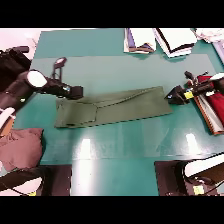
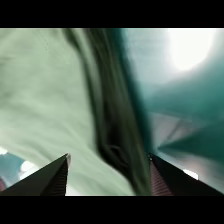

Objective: Fold the shirts.

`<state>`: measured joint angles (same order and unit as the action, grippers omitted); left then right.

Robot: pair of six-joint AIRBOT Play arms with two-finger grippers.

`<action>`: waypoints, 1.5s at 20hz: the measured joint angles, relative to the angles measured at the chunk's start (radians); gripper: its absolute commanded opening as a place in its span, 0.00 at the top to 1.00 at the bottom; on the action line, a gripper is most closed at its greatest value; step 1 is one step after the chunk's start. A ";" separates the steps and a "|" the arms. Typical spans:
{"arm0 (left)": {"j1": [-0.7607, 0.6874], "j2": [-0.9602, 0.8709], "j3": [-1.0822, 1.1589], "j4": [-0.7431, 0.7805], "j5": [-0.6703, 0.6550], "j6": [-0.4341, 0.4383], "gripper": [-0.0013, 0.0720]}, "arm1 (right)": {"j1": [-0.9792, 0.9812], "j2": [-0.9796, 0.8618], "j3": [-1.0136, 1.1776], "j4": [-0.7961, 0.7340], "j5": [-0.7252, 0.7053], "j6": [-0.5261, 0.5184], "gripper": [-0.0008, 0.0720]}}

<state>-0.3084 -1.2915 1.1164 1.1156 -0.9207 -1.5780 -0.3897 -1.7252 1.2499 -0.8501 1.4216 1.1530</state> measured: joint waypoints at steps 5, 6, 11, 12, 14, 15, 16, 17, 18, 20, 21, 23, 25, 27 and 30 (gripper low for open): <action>-0.134 -0.131 0.058 -0.019 0.071 -0.034 0.95 | 0.094 0.001 0.026 0.001 -0.072 -0.046 0.97; -0.156 -0.165 0.085 -0.022 0.080 -0.037 0.95 | 0.106 0.017 0.050 0.005 -0.068 -0.050 0.97; -0.235 -0.347 0.235 -0.037 0.094 -0.044 0.95 | 0.200 0.152 0.209 0.016 -0.022 -0.002 0.97; -0.245 -0.375 0.259 -0.043 0.095 -0.044 0.95 | 0.223 0.179 0.241 0.020 -0.018 0.018 0.97; -0.257 -0.426 0.297 -0.049 0.096 -0.045 0.95 | 0.277 0.225 0.309 0.019 -0.013 0.051 0.97; -0.260 -0.447 0.311 -0.052 0.096 -0.045 0.95 | 0.307 0.245 0.343 0.020 -0.006 0.069 0.97; -0.264 -0.462 0.320 -0.054 0.097 -0.045 0.95 | 0.333 0.259 0.373 0.021 -0.004 0.082 0.97; -0.265 -0.477 0.327 -0.056 0.095 -0.045 0.95 | 0.362 0.268 0.403 0.020 -0.004 0.097 0.97; -0.266 -0.486 0.332 -0.056 0.095 -0.046 0.95 | 0.389 0.275 0.430 0.019 -0.003 0.108 0.97; -0.267 -0.498 0.342 -0.060 0.097 -0.047 0.95 | 0.439 0.285 0.478 0.021 0.000 0.130 0.97; -0.267 -0.502 0.352 -0.060 0.093 -0.046 0.95 | 0.463 0.287 0.498 0.019 0.000 0.143 0.97; -0.261 -0.504 0.385 -0.053 0.072 -0.046 0.95 | 0.506 0.291 0.528 0.021 -0.001 0.156 0.97; -0.240 -0.487 0.426 -0.027 0.038 -0.046 0.95 | 0.543 0.291 0.546 0.021 -0.004 0.172 0.97; -0.201 -0.439 0.457 0.010 0.002 -0.046 0.95 | 0.578 0.291 0.555 0.040 -0.006 0.180 0.97; -0.095 -0.311 0.484 0.078 -0.048 -0.046 0.95 | 0.646 0.269 0.560 0.099 -0.030 0.188 0.97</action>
<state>-0.4034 -1.6028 1.6001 1.1938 -0.9684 -1.6241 0.2565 -1.4563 1.8099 -0.7509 1.3914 1.3411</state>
